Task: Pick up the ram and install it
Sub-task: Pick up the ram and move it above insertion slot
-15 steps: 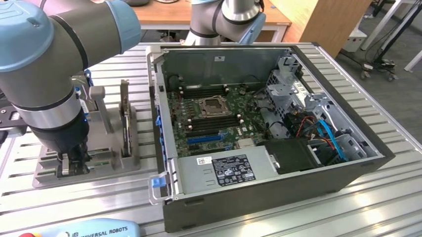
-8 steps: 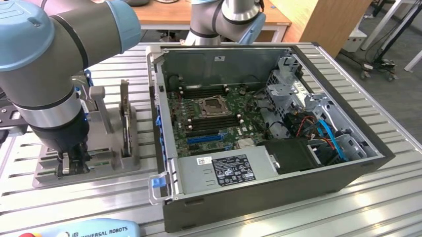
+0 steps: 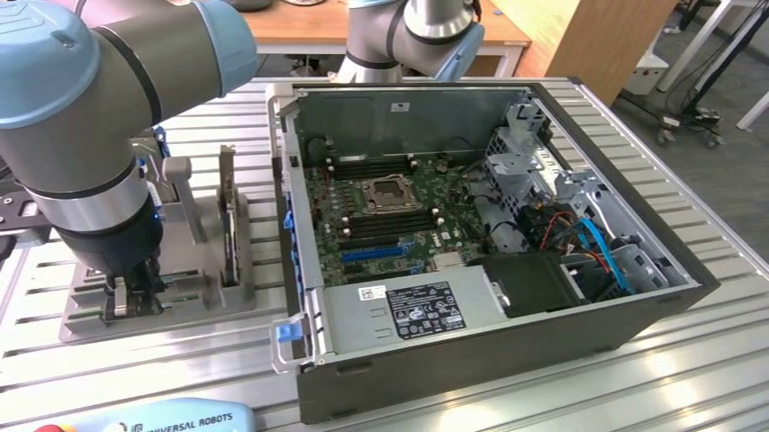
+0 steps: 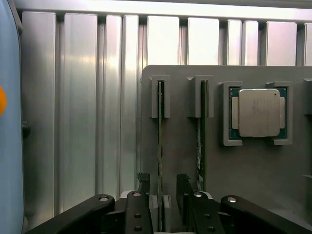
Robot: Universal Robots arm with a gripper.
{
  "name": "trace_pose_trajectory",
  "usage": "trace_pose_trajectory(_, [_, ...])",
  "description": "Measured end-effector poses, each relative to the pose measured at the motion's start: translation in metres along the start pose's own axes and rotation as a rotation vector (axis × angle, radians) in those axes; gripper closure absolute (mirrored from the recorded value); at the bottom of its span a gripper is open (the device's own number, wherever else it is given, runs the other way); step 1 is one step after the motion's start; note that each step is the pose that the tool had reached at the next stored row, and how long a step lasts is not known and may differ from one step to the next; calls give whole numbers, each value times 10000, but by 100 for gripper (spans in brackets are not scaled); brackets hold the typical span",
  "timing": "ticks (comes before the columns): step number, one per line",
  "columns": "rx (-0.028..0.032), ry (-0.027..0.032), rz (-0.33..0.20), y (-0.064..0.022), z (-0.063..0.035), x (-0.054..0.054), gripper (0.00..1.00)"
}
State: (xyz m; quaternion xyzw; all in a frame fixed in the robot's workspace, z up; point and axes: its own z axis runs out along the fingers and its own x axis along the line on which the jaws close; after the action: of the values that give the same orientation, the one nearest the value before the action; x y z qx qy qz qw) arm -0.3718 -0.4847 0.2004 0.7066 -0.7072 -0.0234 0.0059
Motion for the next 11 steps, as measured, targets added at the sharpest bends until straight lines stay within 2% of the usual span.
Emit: trace_pose_trajectory(11, [0,0,0,0,0,0,66])
